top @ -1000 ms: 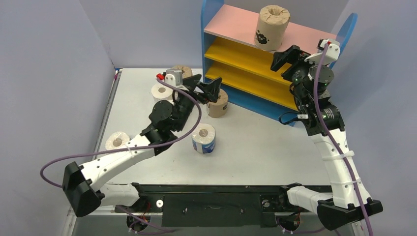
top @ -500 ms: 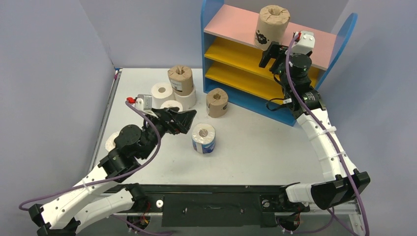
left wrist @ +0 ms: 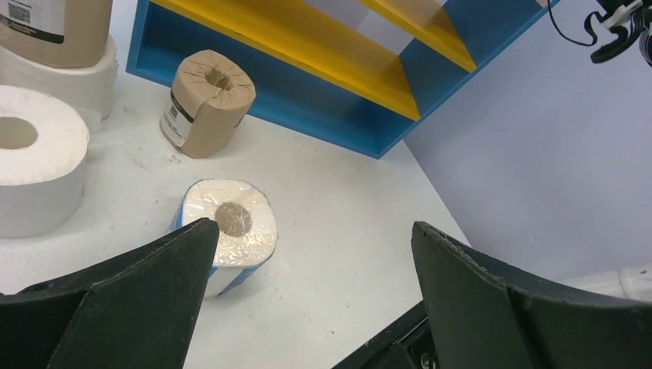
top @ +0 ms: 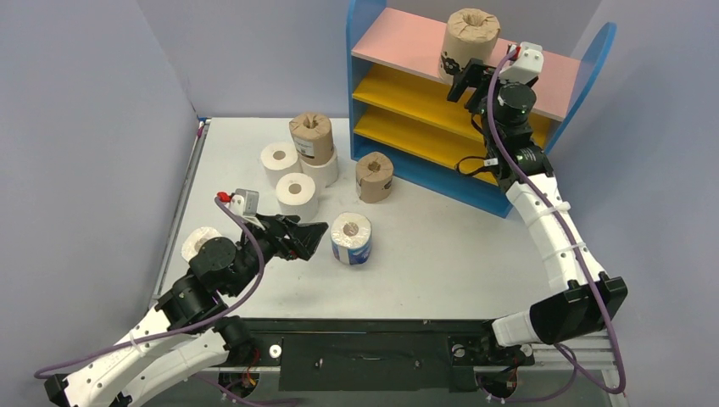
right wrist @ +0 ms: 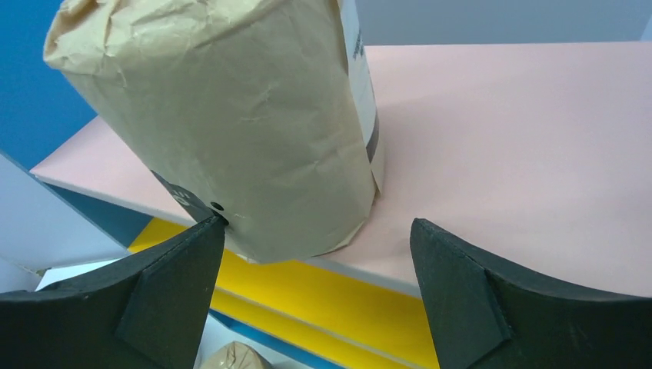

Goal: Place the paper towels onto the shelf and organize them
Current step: Place the paper towel on the shelf.

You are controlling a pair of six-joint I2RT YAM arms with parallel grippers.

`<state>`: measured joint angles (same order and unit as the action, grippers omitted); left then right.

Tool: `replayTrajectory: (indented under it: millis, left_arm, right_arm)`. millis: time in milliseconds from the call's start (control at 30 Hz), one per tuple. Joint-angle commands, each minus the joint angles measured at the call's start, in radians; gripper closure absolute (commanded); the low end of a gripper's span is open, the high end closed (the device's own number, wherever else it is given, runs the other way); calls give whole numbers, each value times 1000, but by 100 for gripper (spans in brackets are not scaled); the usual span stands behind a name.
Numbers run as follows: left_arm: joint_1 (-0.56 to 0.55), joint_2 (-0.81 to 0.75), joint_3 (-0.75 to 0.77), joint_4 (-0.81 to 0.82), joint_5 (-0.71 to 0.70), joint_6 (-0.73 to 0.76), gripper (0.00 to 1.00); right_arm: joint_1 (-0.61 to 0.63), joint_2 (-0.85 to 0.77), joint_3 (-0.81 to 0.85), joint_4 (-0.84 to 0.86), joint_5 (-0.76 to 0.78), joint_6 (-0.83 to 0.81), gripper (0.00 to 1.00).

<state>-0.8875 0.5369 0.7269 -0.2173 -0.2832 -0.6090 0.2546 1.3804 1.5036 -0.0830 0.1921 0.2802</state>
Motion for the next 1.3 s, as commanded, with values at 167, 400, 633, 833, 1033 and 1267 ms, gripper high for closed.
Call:
replayTrajectory:
  millis: [167, 400, 633, 833, 1033, 1267]
  left_arm:
    - [0, -9, -20, 16, 12, 13, 4]
    - [1, 24, -32, 42, 15, 36, 4]
    - [1, 55, -35, 61, 23, 59, 4]
    - [1, 58, -52, 76, 26, 58, 4]
    - [1, 63, -72, 100, 41, 38, 4]
    - [1, 83, -67, 102, 58, 31, 4]
  right_arm:
    - [-18, 115, 128, 48, -52, 29, 15]
    - [-27, 185, 190, 43, -85, 41, 15]
    - [-30, 235, 226, 40, -113, 54, 16]
    - [-39, 281, 298, -4, -176, 68, 16]
    - [-44, 301, 343, -40, -236, 91, 16]
    - [-72, 173, 248, 27, -246, 159, 14]
